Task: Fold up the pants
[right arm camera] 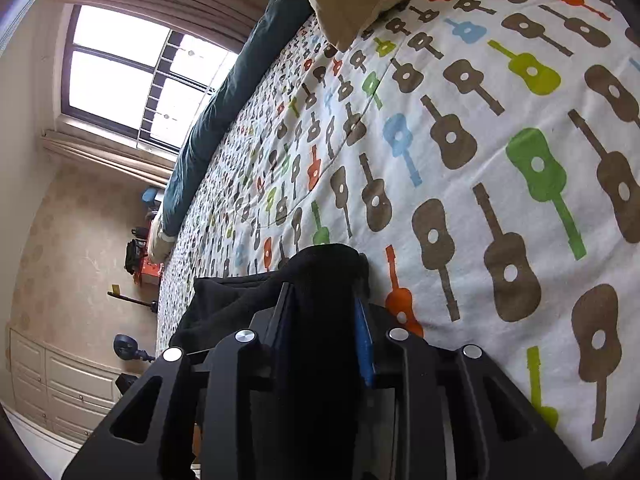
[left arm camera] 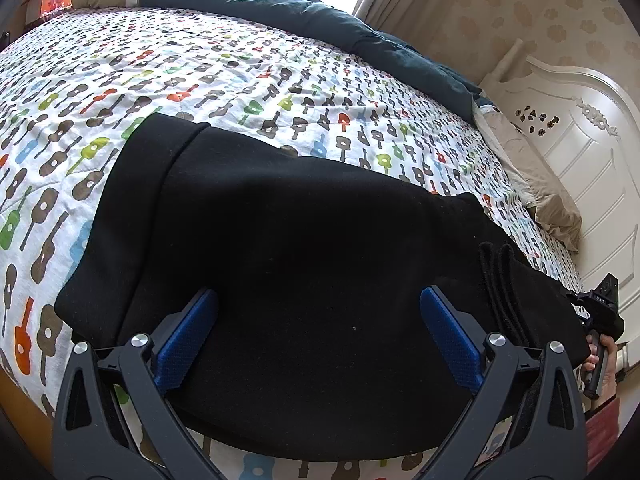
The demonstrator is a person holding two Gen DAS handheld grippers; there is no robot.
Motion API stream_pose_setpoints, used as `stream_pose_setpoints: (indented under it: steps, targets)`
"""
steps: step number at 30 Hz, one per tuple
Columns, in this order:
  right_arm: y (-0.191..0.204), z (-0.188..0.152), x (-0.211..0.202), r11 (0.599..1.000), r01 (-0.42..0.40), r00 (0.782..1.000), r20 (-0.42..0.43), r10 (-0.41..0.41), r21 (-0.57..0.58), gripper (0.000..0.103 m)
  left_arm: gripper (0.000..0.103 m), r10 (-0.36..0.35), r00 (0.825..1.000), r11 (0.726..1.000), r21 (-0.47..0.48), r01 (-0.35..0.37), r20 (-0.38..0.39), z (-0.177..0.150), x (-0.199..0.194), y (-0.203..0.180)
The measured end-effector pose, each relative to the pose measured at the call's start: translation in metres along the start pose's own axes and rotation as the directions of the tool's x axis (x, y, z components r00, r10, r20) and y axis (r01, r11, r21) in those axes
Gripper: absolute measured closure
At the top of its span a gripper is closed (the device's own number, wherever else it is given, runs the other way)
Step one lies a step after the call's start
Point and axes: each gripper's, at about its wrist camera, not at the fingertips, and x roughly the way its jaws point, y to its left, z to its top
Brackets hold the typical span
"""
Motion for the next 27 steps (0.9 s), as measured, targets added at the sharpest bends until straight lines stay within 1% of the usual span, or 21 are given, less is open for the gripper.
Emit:
stream_pose_setpoints:
  steps: [3, 6, 8, 12, 13, 14, 16, 19, 21, 22, 23, 24, 25, 26, 27]
  targets:
    - [-0.004, -0.001, -0.002, 0.999, -0.031, 1.0, -0.001, 0.031, 0.011, 0.074, 0.003, 0.008, 1.0, 1.0, 0.007, -0.008, -0.001, 0.0, 0.001, 0.0]
    - [-0.005, -0.008, -0.015, 0.997, -0.069, 0.997, -0.012, 0.07, 0.023, 0.068, 0.003, 0.008, 1.0, 1.0, 0.011, -0.008, -0.004, 0.0, 0.001, 0.0]
    - [-0.007, -0.02, -0.028, 0.994, -0.104, 0.994, -0.023, 0.104, 0.027, 0.065, 0.003, -0.001, 1.0, 1.0, 0.005, 0.001, -0.005, 0.0, 0.0, 0.002]
    - [-0.012, -0.055, -0.051, 0.993, -0.118, 0.991, -0.061, 0.117, -0.009, 0.063, 0.003, -0.01, 1.0, 1.0, -0.002, 0.01, -0.006, 0.001, 0.0, 0.003]
    - [-0.013, -0.065, -0.056, 0.994, -0.106, 0.993, -0.064, 0.104, -0.026, 0.064, 0.003, -0.009, 1.0, 1.0, -0.002, 0.009, -0.006, 0.001, 0.0, 0.003]
    - [-0.014, -0.073, -0.059, 0.995, -0.087, 0.994, -0.065, 0.084, -0.04, 0.071, 0.003, -0.008, 1.0, 1.0, -0.001, 0.008, -0.006, 0.001, 0.0, 0.002]
    - [-0.017, -0.085, -0.061, 0.998, -0.037, 0.997, -0.074, 0.033, -0.058, 0.08, 0.003, -0.009, 1.0, 1.0, 0.001, 0.009, -0.005, 0.001, 0.0, 0.002]
    - [-0.018, -0.087, -0.058, 0.998, -0.015, 0.998, -0.066, 0.01, -0.065, 0.08, 0.003, -0.01, 1.0, 1.0, 0.005, 0.01, -0.004, 0.001, 0.0, 0.002]
    - [-0.015, -0.084, -0.058, 0.999, -0.005, 0.997, -0.081, 0.001, -0.054, 0.076, 0.003, -0.007, 1.0, 1.0, 0.008, 0.007, -0.003, 0.001, 0.001, 0.001]
    - [-0.01, -0.081, -0.062, 0.998, 0.016, 0.998, -0.063, -0.019, -0.056, 0.072, 0.003, -0.007, 1.0, 1.0, 0.01, 0.007, -0.003, 0.001, 0.001, 0.001]
    - [-0.003, -0.077, -0.068, 0.997, 0.046, 0.998, -0.029, -0.048, -0.065, 0.071, 0.003, -0.007, 1.0, 1.0, 0.012, 0.007, -0.003, 0.0, 0.0, 0.001]
    - [0.007, -0.073, -0.072, 0.994, 0.084, 0.996, 0.01, -0.084, -0.075, 0.066, 0.003, -0.009, 1.0, 1.0, 0.011, 0.009, -0.003, 0.0, 0.0, 0.001]
    - [0.021, -0.071, -0.078, 0.986, 0.14, 0.989, 0.063, -0.134, -0.092, 0.06, 0.003, -0.013, 1.0, 1.0, 0.01, 0.013, -0.002, 0.0, 0.0, 0.001]
    - [0.035, -0.069, -0.081, 0.981, 0.163, 0.983, 0.106, -0.152, -0.106, 0.053, 0.003, -0.016, 1.0, 1.0, 0.009, 0.016, -0.002, 0.0, 0.0, 0.002]
    - [0.05, -0.07, -0.082, 0.98, 0.163, 0.98, 0.135, -0.147, -0.116, 0.051, 0.003, -0.018, 1.0, 1.0, 0.008, 0.018, -0.002, 0.0, 0.0, 0.002]
